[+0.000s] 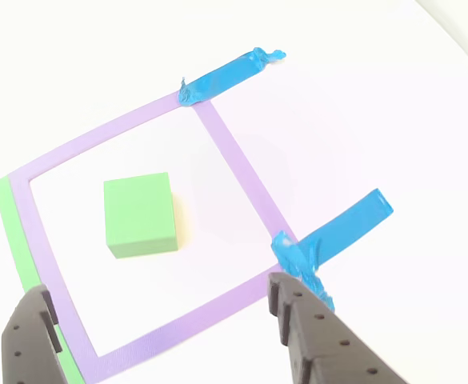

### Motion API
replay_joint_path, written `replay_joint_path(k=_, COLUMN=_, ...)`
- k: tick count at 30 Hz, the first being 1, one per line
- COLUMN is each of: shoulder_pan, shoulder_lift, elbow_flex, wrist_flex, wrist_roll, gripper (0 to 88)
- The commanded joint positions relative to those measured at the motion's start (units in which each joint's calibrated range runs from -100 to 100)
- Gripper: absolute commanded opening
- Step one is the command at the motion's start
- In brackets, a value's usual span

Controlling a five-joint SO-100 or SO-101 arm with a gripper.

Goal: Tower of hanoi

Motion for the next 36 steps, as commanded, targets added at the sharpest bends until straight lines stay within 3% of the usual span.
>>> replay_joint_path(k=1, shoulder_pan=0.4, shoulder_lift=6.54, elbow_flex=0.85, wrist_flex=-15.25, wrist_roll=0.0, gripper=31.0)
replay_joint_path(k=16, shoulder_pan=-2.28, shoulder_lift=34.97, elbow_flex=0.67, wrist_flex=-51.04, wrist_roll=0.0, gripper=31.9)
replay_joint_path(k=36, shoulder_pan=-4.39, shoulder_lift=51.6, elbow_flex=-0.88, wrist_flex=-67.55, wrist_roll=0.0, gripper=32.6)
